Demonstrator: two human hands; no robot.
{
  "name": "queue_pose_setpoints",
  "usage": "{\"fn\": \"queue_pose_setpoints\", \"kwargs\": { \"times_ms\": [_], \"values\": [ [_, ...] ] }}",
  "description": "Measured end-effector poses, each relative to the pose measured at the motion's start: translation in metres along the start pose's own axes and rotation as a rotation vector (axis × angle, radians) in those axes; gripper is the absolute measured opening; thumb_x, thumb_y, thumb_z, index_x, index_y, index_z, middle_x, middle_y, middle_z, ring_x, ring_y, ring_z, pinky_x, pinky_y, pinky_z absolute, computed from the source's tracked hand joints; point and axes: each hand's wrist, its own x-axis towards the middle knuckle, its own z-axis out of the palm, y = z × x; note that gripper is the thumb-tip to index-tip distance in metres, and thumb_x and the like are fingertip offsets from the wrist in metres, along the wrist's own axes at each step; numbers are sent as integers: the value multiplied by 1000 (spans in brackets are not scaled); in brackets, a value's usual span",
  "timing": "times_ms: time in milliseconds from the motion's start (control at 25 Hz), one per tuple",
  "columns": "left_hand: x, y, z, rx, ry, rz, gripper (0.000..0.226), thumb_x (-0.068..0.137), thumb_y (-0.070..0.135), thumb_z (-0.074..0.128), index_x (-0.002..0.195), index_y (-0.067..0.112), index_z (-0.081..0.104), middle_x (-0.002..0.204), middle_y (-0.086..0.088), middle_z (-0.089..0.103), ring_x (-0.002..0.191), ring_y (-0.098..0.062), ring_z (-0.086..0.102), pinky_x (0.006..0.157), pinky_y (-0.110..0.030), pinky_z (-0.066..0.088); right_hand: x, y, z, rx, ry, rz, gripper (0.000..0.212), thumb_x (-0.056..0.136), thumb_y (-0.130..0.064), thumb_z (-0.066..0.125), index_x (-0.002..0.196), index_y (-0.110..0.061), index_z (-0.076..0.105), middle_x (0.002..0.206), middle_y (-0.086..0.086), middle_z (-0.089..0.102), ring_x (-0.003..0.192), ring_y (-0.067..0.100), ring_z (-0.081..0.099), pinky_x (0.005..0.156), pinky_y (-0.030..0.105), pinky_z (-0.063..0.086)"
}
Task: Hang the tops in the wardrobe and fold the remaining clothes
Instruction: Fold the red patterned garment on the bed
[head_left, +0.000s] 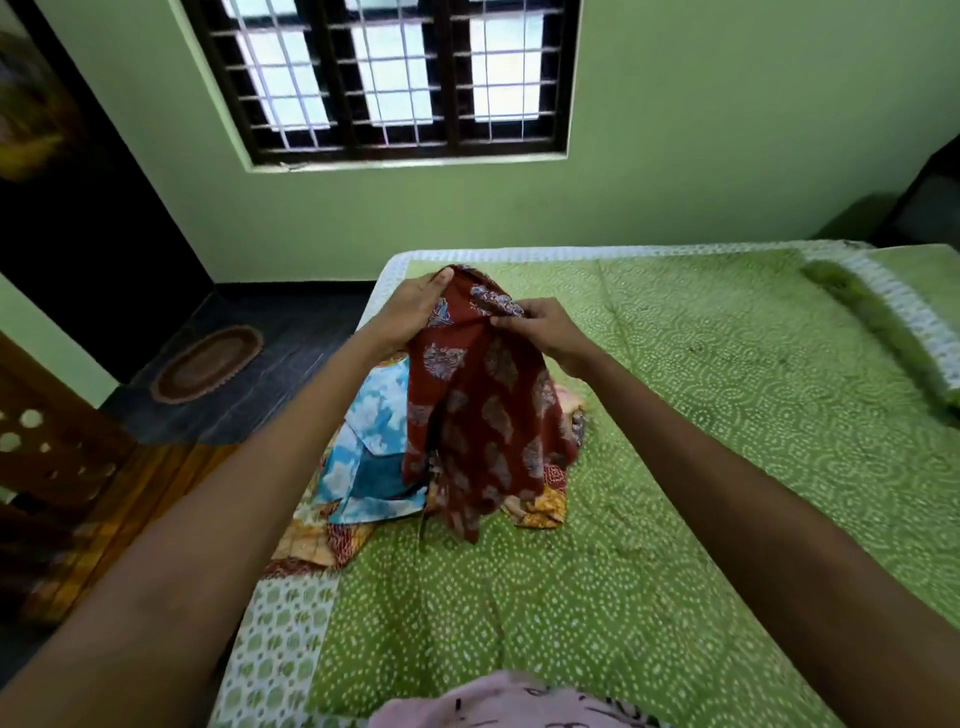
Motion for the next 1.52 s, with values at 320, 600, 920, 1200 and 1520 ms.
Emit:
{"fn": "queue_pose_setpoints", "kwargs": {
  "times_ms": [320,600,920,1200,1520],
  "values": [
    [19,2,2,61,-424,-59,30,81,34,69,105,17,62,96,3,68,87,-13,67,71,-15,52,21,-69,-22,-18,98,-161,23,99,-9,42,90,-15,62,82,0,66,66,3,64,67,17,52],
    [38,-29,26,-51,-583,-189,33,87,25,65,115,10,60,105,-8,70,91,-20,68,90,-33,53,47,-84,-81,-355,483,-110,17,96,-16,49,82,-14,57,81,3,57,84,19,53,75,31,40],
    [53,5,39,-733,-459,-289,73,98,53,23,74,11,77,78,-7,73,72,-17,70,77,-31,52,-12,26,-70,-140,511,415,51,97,-38,43,62,-4,58,60,9,61,41,14,58,54,24,39],
    [55,11,44,-758,-518,-311,76,96,57,22,74,10,77,81,-9,73,74,-20,71,79,-34,49,-59,89,-31,263,-149,657,53,98,-50,30,96,-9,63,96,3,63,84,13,57,72,25,46],
    [44,24,36,-822,-595,-273,59,98,52,27,105,5,62,89,-10,73,82,-19,70,85,-33,53,-35,82,5,429,371,367,38,97,-44,37,117,-20,56,116,-5,55,112,10,44,92,26,38]
  ]
}}
